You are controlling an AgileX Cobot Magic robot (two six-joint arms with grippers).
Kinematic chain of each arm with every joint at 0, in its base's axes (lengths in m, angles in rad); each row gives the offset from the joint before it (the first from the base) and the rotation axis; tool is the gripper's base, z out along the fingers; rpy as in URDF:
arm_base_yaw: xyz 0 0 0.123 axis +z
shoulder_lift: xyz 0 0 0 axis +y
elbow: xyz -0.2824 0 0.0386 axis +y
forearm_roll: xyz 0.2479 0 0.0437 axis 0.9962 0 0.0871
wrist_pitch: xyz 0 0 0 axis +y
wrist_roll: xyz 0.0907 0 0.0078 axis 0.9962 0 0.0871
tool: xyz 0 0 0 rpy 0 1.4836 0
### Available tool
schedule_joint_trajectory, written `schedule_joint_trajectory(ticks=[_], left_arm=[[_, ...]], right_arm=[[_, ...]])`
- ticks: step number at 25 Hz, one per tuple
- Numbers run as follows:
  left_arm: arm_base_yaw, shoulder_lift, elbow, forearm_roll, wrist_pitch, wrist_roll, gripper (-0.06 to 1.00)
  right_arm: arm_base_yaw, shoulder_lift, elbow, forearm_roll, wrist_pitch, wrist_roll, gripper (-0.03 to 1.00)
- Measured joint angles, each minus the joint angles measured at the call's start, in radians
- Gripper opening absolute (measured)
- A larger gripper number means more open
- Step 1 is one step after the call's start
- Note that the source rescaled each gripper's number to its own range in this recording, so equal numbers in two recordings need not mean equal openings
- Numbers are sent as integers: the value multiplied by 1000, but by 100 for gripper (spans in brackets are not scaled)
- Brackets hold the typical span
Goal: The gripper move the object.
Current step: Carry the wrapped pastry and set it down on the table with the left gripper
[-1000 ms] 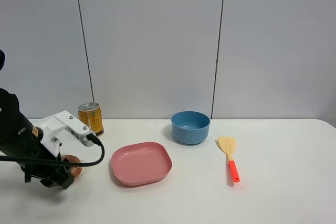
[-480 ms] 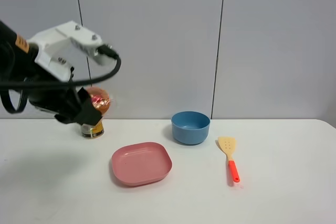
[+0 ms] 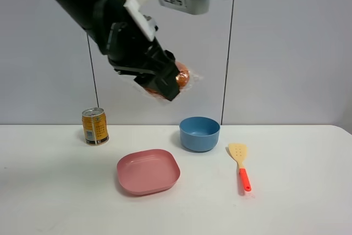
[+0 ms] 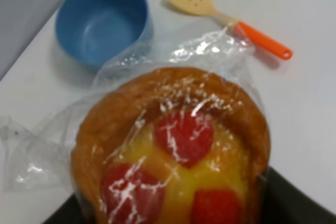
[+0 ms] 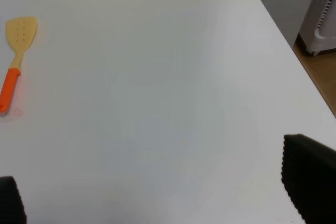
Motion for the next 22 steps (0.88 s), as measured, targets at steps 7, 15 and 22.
schedule_joint_trajectory(ticks=[7, 15, 22], left_arm=[[-37, 247, -169, -13, 30, 4, 2], [-38, 442, -202, -76, -5, 187, 2], [-38, 530, -209, -104, -84, 310, 2]], right_arm=[[0, 0, 0, 0, 0, 0, 100], [0, 0, 0, 0, 0, 0, 100], [0, 0, 0, 0, 0, 0, 100]])
